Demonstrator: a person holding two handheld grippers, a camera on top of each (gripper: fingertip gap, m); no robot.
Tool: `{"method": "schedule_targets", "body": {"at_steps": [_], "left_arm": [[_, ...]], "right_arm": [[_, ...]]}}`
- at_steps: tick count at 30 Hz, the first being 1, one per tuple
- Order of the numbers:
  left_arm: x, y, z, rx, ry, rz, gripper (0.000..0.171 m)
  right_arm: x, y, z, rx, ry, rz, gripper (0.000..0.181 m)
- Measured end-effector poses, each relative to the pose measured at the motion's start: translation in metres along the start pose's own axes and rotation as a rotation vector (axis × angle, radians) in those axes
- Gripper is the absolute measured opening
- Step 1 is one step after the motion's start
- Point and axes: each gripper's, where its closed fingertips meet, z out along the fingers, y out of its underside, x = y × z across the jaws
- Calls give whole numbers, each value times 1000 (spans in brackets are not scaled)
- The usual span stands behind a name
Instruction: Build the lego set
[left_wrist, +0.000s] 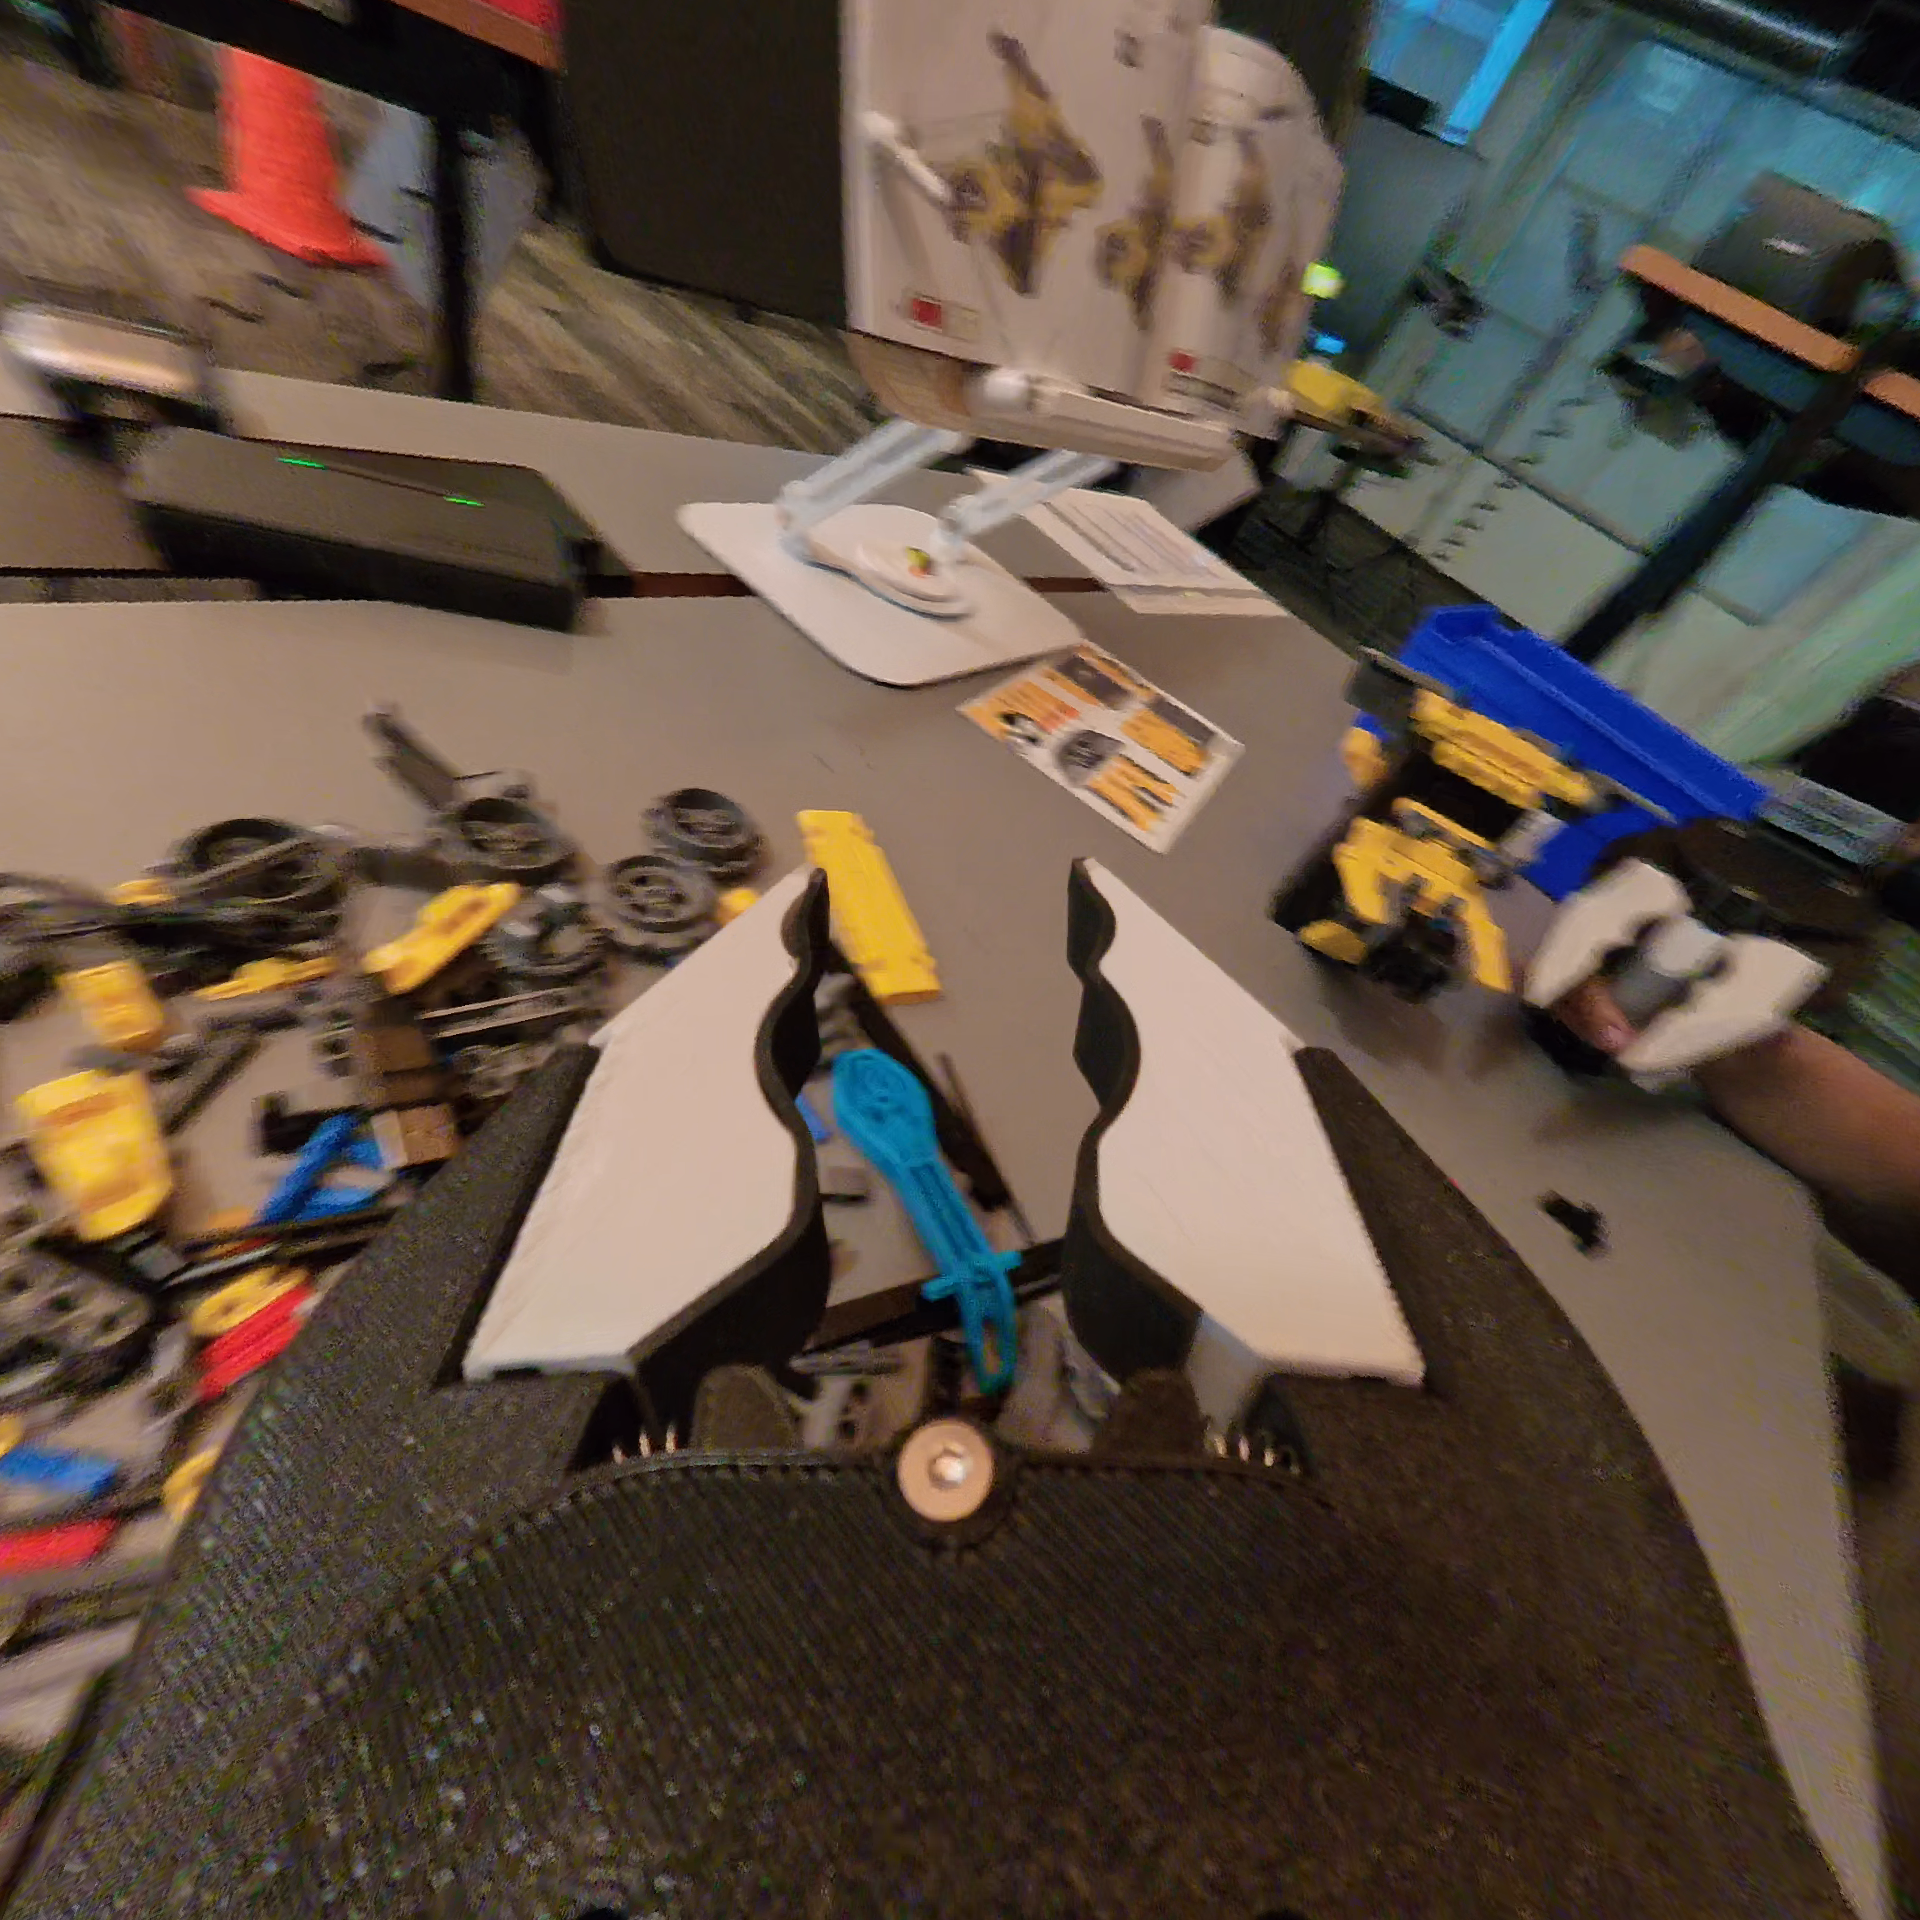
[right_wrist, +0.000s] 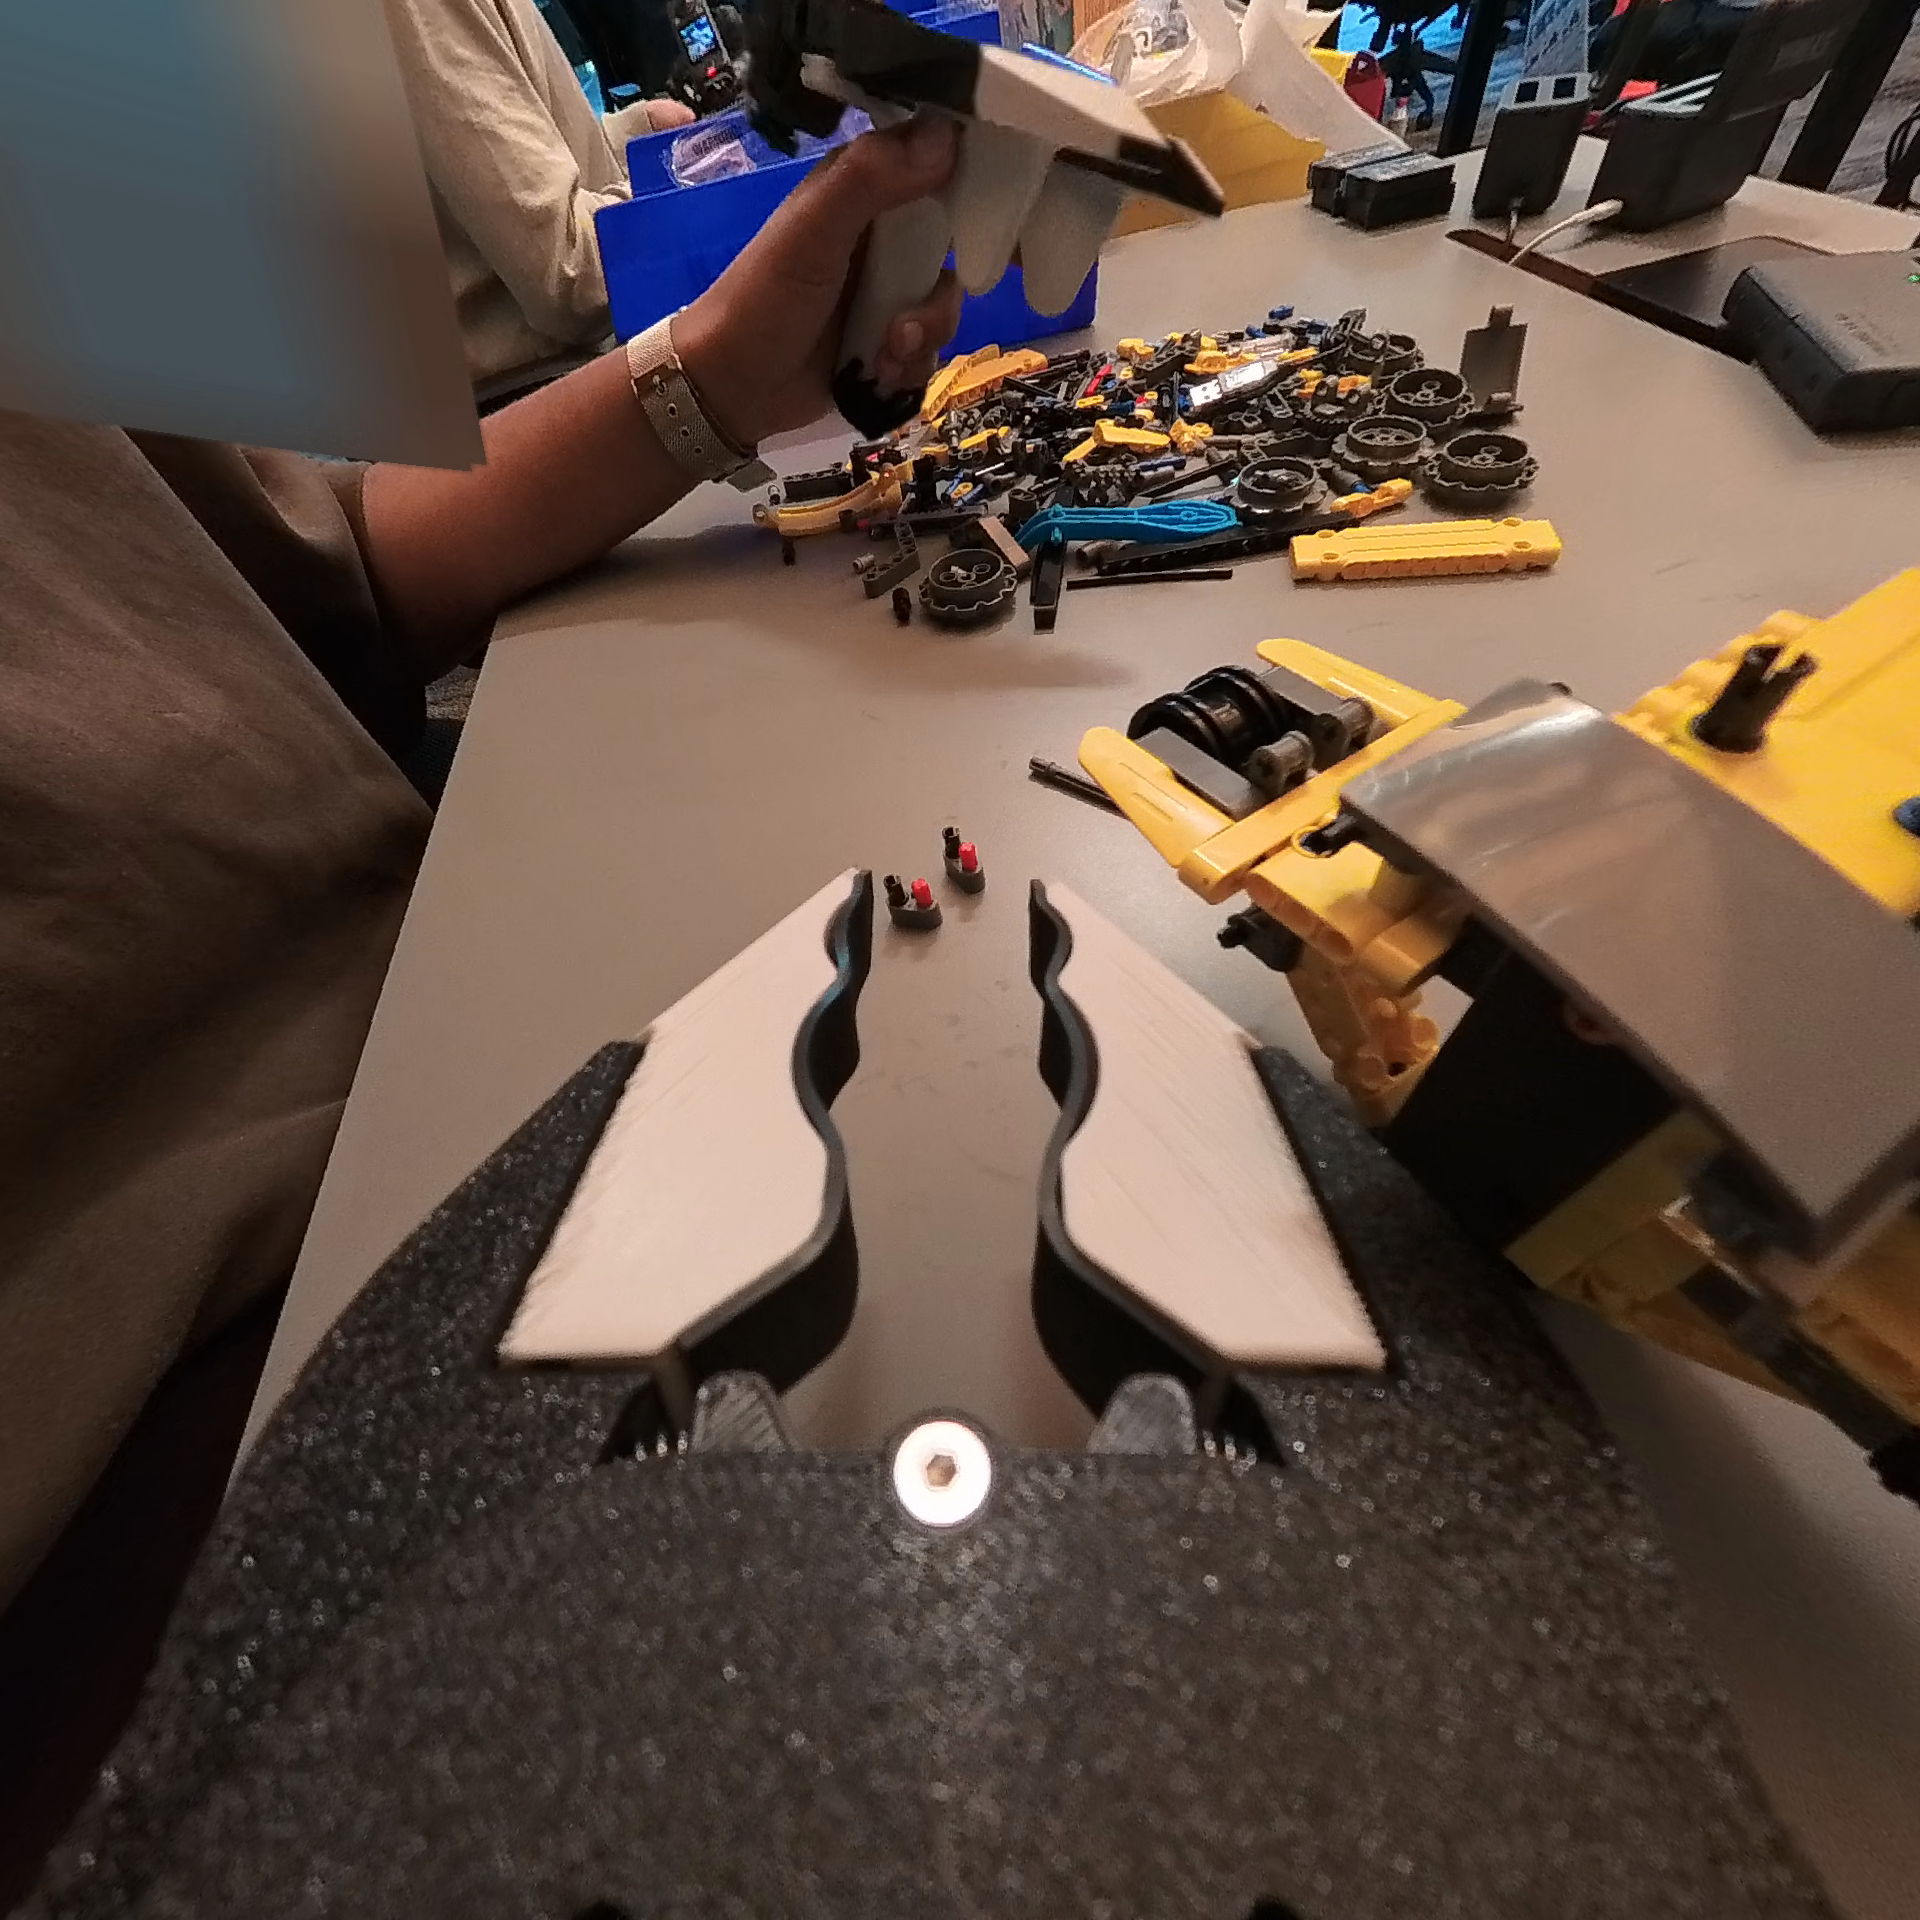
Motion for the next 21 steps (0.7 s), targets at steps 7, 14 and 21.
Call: {"method": "schedule_targets", "body": {"at_steps": [7, 14, 21], "left_arm": [[-28, -18, -23, 83, -168, 13, 39], [-29, -22, -27, 95, -179, 19, 38], [-30, -22, -27, 95, -180, 18, 38]], "right_arm": [[0, 2, 2, -10, -3, 8, 29], [2, 1, 1, -3, -6, 23, 29], [1, 1, 1, -7, -3, 13, 29]]}}
